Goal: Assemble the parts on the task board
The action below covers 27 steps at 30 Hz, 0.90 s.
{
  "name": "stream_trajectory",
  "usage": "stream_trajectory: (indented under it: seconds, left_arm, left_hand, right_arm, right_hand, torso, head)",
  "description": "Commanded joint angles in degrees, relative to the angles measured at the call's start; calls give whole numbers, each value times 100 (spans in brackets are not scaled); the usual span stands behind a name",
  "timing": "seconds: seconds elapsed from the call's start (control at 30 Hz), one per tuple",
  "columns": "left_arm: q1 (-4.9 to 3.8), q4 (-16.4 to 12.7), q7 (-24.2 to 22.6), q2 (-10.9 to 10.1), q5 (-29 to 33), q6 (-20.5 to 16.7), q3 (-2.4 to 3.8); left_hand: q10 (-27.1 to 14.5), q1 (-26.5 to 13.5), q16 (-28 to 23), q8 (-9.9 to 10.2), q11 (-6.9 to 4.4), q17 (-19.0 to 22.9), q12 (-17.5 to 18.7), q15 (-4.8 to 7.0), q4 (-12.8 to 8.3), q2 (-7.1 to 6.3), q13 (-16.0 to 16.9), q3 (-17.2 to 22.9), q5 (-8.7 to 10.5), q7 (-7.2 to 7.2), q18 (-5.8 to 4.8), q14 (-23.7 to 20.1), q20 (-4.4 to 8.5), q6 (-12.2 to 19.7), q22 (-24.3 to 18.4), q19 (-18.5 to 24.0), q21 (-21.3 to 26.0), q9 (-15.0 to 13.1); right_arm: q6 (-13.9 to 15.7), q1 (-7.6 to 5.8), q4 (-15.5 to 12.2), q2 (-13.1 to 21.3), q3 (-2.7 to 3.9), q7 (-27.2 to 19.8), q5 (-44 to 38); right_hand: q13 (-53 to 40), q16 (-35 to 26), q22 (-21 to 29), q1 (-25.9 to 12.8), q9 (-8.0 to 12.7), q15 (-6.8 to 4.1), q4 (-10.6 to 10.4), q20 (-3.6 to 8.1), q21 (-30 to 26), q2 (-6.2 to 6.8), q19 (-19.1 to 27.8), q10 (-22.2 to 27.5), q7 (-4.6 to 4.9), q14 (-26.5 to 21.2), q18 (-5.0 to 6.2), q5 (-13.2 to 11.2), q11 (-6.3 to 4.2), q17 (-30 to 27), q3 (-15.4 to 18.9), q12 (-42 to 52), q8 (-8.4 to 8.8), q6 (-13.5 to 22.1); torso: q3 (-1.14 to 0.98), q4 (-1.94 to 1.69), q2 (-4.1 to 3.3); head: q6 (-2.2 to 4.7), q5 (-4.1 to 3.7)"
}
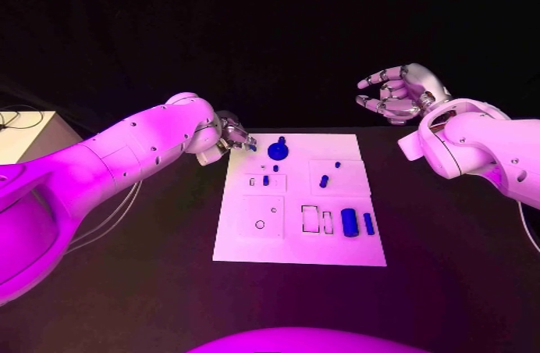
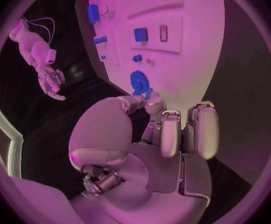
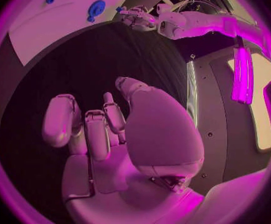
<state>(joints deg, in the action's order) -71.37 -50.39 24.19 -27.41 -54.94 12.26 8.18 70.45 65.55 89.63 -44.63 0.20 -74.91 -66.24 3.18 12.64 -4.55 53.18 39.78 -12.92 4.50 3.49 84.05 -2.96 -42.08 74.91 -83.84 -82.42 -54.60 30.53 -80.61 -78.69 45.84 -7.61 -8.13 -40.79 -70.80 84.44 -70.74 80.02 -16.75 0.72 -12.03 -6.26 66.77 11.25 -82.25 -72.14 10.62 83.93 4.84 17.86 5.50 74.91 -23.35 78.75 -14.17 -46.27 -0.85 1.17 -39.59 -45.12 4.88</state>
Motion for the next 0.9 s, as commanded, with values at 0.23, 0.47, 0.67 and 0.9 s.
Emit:
stream_trajectory:
  seconds: [0.23, 0.47, 0.67, 0.9]
  left_arm:
    - [49, -859, 19, -490, -19, -274, -31]
    - [210, -1684, 40, -1003, -354, -559, -92]
    - [434, -2311, 62, -1377, -594, -849, -115]
    - [607, -2725, 32, -1542, -788, -1151, -119]
  left_hand:
    - [110, -165, 37, -38, -55, -1509, -6, 59, -1010, -100, 21, 1121, -104, -56, -61, 595, 50, -105, 262, -17, -25, -6]
    - [203, -253, 37, -47, -81, -1509, -40, 81, -1086, -181, 75, 1258, -169, -85, -70, 595, 66, -202, 301, -40, -47, 4]
    - [250, -296, 37, -47, -95, -1509, -57, 91, -1112, -221, 106, 1316, -202, -100, -80, 595, 74, -249, 346, -64, -73, 12]
    - [285, -331, 37, -47, -109, -1509, -59, 102, -1133, -254, 114, 1373, -225, -115, -87, 595, 84, -294, 378, -81, -92, 21]
  right_arm:
    - [-67, 4, 4, 23, 0, -29, -45]
    - [-65, 15, 7, 52, -5, -25, -44]
    - [-68, 28, 18, 66, -11, -19, -40]
    - [-75, 45, 31, 63, -16, -17, -39]
  right_hand:
    - [-1, -37, 1, -62, 6, -2, 6, 2, -36, 27, 36, 11, 1, 356, 50, 20, 4, 518, -49, -16, -22, 39]
    - [-1, -37, 1, -62, 6, -2, 6, 2, -36, 27, 36, 11, 1, 356, 50, 20, 4, 518, -49, -16, -22, 39]
    - [-1, -37, 1, -62, 6, -2, 6, 2, -36, 27, 36, 11, 1, 356, 50, 20, 4, 518, -49, -16, -22, 39]
    - [-1, -37, 1, -62, 6, -2, 6, 2, -36, 27, 36, 11, 1, 356, 50, 20, 4, 518, -49, -16, -22, 39]
  torso:
    - [-13, -47, 68]
    - [-17, -86, 109]
    - [-13, -130, 141]
    - [-2, -156, 159]
  head:
    - [-38, -23]
    - [-69, -43]
    - [-93, -44]
    - [-122, -51]
